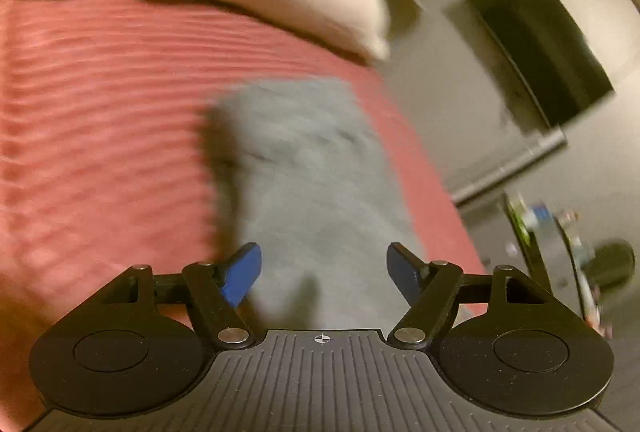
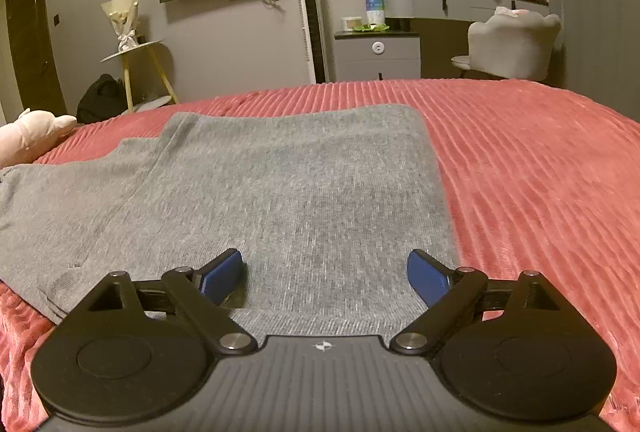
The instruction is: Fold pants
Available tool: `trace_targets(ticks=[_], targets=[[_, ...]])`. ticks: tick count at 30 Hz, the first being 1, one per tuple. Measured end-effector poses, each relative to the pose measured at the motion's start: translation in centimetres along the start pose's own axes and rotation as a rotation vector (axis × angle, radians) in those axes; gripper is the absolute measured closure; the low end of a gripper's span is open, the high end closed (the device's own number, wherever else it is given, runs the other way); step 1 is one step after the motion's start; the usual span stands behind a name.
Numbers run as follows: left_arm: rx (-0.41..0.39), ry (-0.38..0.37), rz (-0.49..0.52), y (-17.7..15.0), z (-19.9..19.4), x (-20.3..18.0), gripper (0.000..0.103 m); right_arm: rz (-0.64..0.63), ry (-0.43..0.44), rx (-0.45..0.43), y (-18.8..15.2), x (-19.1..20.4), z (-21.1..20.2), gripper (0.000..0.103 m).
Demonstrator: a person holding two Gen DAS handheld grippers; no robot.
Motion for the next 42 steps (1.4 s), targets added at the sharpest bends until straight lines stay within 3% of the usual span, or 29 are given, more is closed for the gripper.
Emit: trace_targets(ticks=[2,6,10,11,12,14,16,17,19,23,25,29,32,34,36,37,38,42], targets=[[-0.001,0.061,-0.03,0.5,0.6,2.3,0.025,-0.005,0.0,0.002,0.0,0.1,0.1,0.011],[0.053,-0.034,-0.083,1.1,2.4,3.1,0.025,0.006,0.005,0.003,0.0,0.0,0.2,0.01],[0.06,-0.02,0.063,2.0,5.2,0.5,0.025,0.029,0.012,-0.004,0.0,-0.1,0.0,0.012],[0.06,-0.023,0.083,2.1,5.8,0.0,0.025,0.037,0.012,-0.008,0.0,0.0,-0.1,0.014],[0.053,-0.024,0.098,2.3,6.1,-0.4,0.026,0.042,0.008,-0.011,0.1,0.0,-0.3,0.024],[0.032,0.002,0.116,2.4,6.4,-0.8,0.052,0.036,0.005,-0.024,0.3,0.3,-0.6,0.054],[0.01,0.003,0.162,2.3,6.0,-1.3,0.066,0.025,0.009,-0.043,0.7,0.8,-1.0,0.063],[-0.019,0.005,0.211,2.1,5.5,-1.9,0.074,0.022,0.021,-0.053,0.8,1.0,-1.3,0.063],[-0.075,-0.001,0.282,1.9,3.9,-3.0,0.081,0.029,0.054,-0.038,0.6,1.4,-1.2,0.062],[-0.241,-0.042,0.452,0.4,-1.1,-7.7,0.084,0.017,0.044,-0.021,0.4,1.4,-1.0,0.062],[-0.306,-0.096,0.554,-1.3,-4.0,-10.6,0.084,0.065,0.057,-0.028,0.5,0.9,-1.1,0.062],[-0.383,-0.271,0.763,-7.2,-9.4,-16.5,0.084,0.151,0.069,-0.047,0.7,-0.2,-1.5,0.062],[-0.378,-0.397,0.924,-13.0,-11.9,-19.9,0.083,0.189,0.078,-0.073,1.0,-0.7,-2.0,0.062],[-0.339,-0.463,1.038,-17.8,-12.5,-21.5,0.083,0.204,0.082,-0.089,1.1,-0.8,-2.4,0.061],[-0.259,-0.472,1.138,-22.7,-11.6,-22.4,0.081,0.224,0.09,-0.099,1.2,-1.0,-2.6,0.061],[-0.208,-0.458,1.174,-25.0,-11.1,-22.5,0.072,0.232,0.093,-0.101,1.1,-1.2,-2.7,0.061],[-0.153,-0.45,1.203,-27.2,-10.1,-22.5,0.057,0.241,0.095,-0.103,1.1,-1.3,-2.8,0.061],[0.07,-0.312,1.254,-33.0,-6.1,-20.6,0.041,0.274,0.104,-0.106,1.1,-2.0,-3.3,0.06]])
Point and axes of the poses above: each gripper's, at about its wrist camera, not at the fingertips, and z roughly the way its jaws point, x to its left, y to its top, the point moved 4 cm from there along z, roughly the way its jaws point, and after that the axes turned 10 degrees about y, right-handed, at the moved point
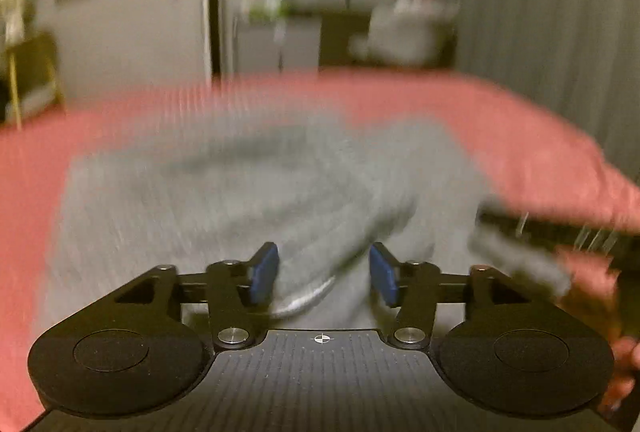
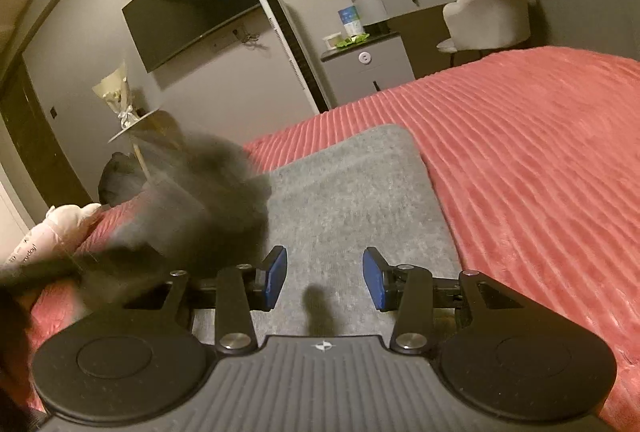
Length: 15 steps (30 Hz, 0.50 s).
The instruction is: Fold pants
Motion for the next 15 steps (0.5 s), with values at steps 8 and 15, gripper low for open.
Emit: trace_targets(ticks=[8,15], targets=[[-0.077,0.108,-0.239,0.1,-5.1,5.8,0.008,0.124,0.101,0.02,0.3,-0.8,0.9,0.042],[0.087,0.243,-0.764,-3.7,-4.3,16.1,0.007,0.251,0.244,0.118,-0.1,0.0,2.8,0.012]])
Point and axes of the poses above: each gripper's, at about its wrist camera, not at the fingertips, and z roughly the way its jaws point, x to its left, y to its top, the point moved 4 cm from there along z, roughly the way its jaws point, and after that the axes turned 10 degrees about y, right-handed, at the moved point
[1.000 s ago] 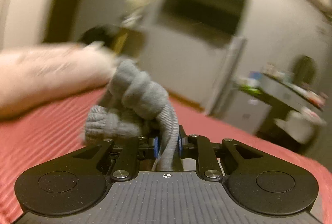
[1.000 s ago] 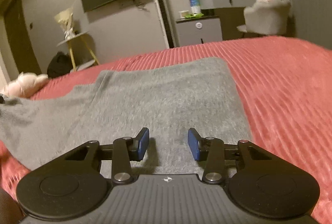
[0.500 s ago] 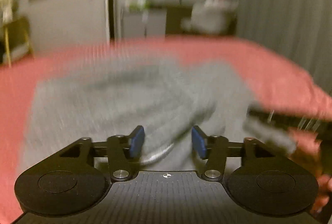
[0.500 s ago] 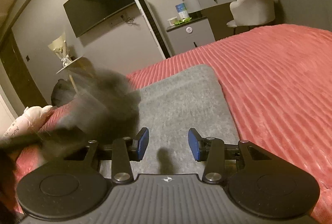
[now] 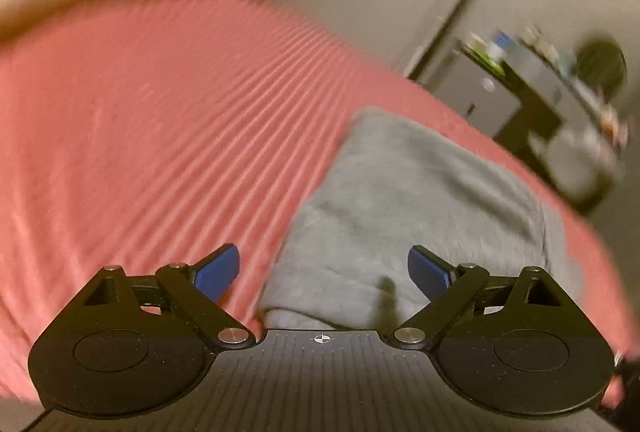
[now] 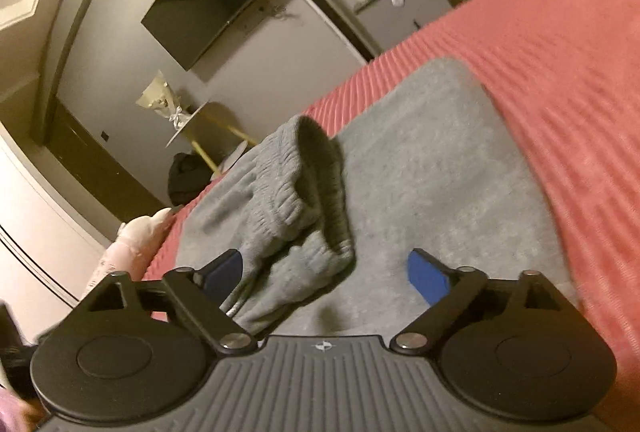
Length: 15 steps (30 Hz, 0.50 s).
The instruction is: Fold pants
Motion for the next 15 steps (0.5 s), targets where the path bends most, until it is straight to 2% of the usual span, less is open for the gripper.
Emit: trace_targets(ticks=[2,4,5,7,9,13,15], targets=[[0.023,-0.013,-0.061,0.1,1.0,0.9,0.007,0.044,0.045,-0.006,0.5,0.4,0.1,0.012],[0.045,0.012,-0.089,-0.1,1.9,1.0,0.007,0.129,0.092,-0.007,0.6,0.4,0.6,0.012],[0.046,0.025,-0.085,-0.2,2.0,0.9,0.007,0.172,0.083,0.019,0.5,0.2,1.3,0.012],[0.035,0.031,-0.059,-0.1,2.4,0.5,0.007,0.171,0.034,0.052,0.4,0.3,2.4,0.012],[0.028,0.001,-0.038,-0.4,1.9,0.1,0.007,0.169,0.009,0.047,0.3,0.8,3.3,0.012],[0.035,-0.025,-0.024,-0.6,1.8,-0.1,0.006,0.253,0.012,0.02,0.7,1.4,5.2,0.013],[0.046,-0.041,-0.034,-0.8,1.6,0.6,0.006,0.279,0.005,0.008,0.7,1.5,6.1,0.045]])
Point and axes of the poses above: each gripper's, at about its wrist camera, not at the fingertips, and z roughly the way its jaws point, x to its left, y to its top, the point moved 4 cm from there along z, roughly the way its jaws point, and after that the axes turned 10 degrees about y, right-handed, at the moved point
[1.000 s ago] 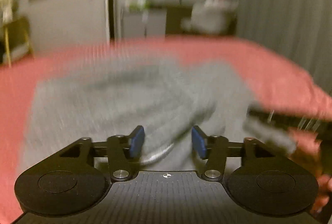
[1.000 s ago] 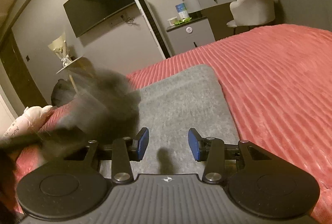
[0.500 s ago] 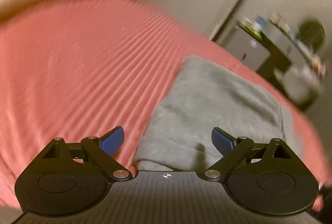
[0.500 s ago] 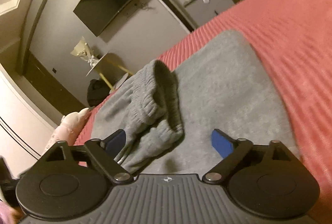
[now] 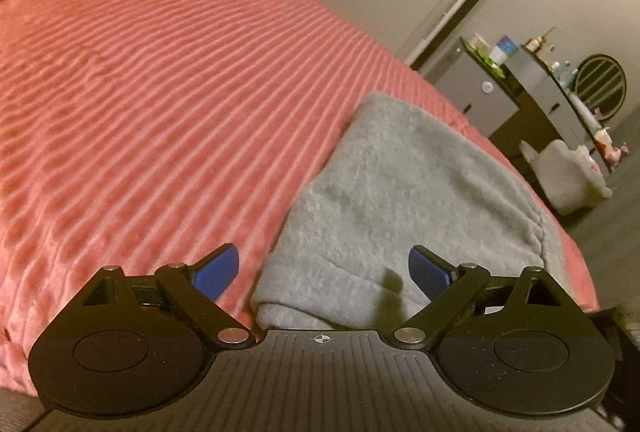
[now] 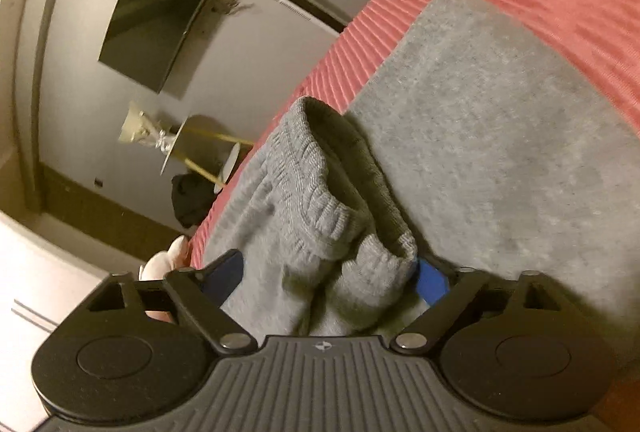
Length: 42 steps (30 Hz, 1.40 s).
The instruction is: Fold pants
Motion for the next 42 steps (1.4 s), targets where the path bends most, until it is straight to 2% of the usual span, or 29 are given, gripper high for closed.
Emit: trace_targets(ticks=[1,3,6,7,8,9,10,11,13,18,24,26,27,29,32,35,36,38,39,40,41,42], targets=[[0.004,-0.004,-0.004,0.0,0.1,0.1,0.006,0.025,0.004,0.0,0.0,-0.3,0.3,0.054],[0.008,-0.012,-0.008,0.0,0.1,0.2,0.006,0.127,0.03,-0.016,-0.3,-1.2,0.8,0.053],[0.013,-0.026,-0.006,0.1,0.2,0.1,0.006,0.181,0.045,-0.037,-0.3,-1.7,1.8,0.039],[0.015,-0.033,-0.002,0.2,0.3,0.0,0.006,0.19,0.054,-0.041,-0.2,-1.5,2.2,0.031],[0.019,-0.04,0.004,0.1,0.3,0.0,0.006,0.192,0.058,-0.04,0.0,-1.3,2.6,0.03],[0.028,-0.043,0.017,0.0,0.3,-0.2,0.006,0.187,0.04,-0.035,0.2,-1.0,3.1,0.031],[0.05,-0.051,0.041,-0.2,0.4,-0.5,0.006,0.173,0.016,-0.03,0.4,-0.6,3.6,0.049],[0.074,-0.057,0.075,-0.5,0.5,-0.9,0.006,0.15,-0.025,-0.024,0.5,-0.2,4.0,0.058],[0.07,-0.063,0.147,-0.9,-0.1,-1.7,0.006,0.092,-0.062,-0.021,0.9,1.3,4.4,0.059],[0.078,-0.114,0.241,-1.8,-1.0,-2.8,0.005,-0.07,-0.018,-0.057,1.8,6.6,3.6,0.06],[0.097,-0.001,0.276,-1.9,-0.4,-3.0,0.005,-0.142,0.095,-0.121,3.7,11.7,1.0,0.06],[0.104,0.069,0.282,-1.9,0.0,-3.0,0.005,-0.15,0.113,-0.137,4.1,12.5,-0.2,0.06],[0.105,0.105,0.27,-1.8,0.1,-2.7,0.006,-0.148,0.131,-0.148,4.5,12.8,-0.7,0.06],[0.078,0.134,0.208,-1.1,0.0,-1.8,0.014,-0.149,0.15,-0.176,5.0,13.0,-2.1,0.06],[0.042,0.092,0.109,-0.1,-0.6,-0.3,0.016,-0.133,0.15,-0.22,5.3,11.8,-4.3,0.06],[0.06,0.055,0.082,0.2,-0.5,0.2,0.016,-0.093,0.101,-0.254,5.2,8.6,-5.7,0.059],[0.073,0.04,0.082,0.2,-0.4,0.4,0.016,-0.095,0.051,-0.265,5.0,7.0,-6.1,0.058],[0.078,0.021,0.098,0.2,-0.5,0.3,0.015,-0.122,-0.094,-0.272,4.4,3.4,-6.3,0.042],[0.085,0.016,0.111,0.3,-0.5,0.2,0.015,-0.104,-0.206,-0.254,4.1,0.9,-6.2,0.036],[0.094,0.013,0.126,0.2,-0.5,0.1,0.014,-0.052,-0.274,-0.223,3.9,-1.3,-6.0,0.035],[0.109,0.019,0.148,0.1,-0.5,-0.2,0.013,0.023,-0.296,-0.204,3.5,-3.5,-6.2,0.034],[0.131,0.022,0.175,-0.3,-0.4,-0.4,0.012,0.092,-0.234,-0.211,3.2,-5.1,-6.5,0.033]])
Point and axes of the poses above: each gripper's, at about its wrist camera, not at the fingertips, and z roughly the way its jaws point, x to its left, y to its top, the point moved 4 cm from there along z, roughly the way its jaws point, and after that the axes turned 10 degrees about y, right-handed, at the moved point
